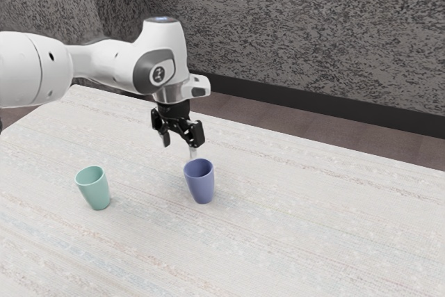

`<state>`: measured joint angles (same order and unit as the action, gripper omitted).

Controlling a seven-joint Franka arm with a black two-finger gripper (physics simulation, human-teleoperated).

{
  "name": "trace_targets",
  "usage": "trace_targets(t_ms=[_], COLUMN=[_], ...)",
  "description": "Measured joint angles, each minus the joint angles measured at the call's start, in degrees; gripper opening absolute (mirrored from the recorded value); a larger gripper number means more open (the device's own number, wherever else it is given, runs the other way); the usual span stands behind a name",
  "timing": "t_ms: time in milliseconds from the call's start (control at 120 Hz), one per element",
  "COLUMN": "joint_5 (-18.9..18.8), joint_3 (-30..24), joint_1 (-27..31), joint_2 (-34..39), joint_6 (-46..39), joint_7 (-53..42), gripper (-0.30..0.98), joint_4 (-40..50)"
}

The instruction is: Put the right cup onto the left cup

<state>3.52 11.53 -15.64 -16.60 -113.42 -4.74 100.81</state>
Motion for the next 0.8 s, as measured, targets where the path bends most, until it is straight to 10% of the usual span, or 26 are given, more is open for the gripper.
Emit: trace_targets(t_ms=[800], joint_5=[2.58], joint_3=[-0.19], joint_1=[1.59], joint_2=[-6.2], joint_6=[-10.43], joint_7=[1.47], gripper=[0.69], joint_4=[5.37])
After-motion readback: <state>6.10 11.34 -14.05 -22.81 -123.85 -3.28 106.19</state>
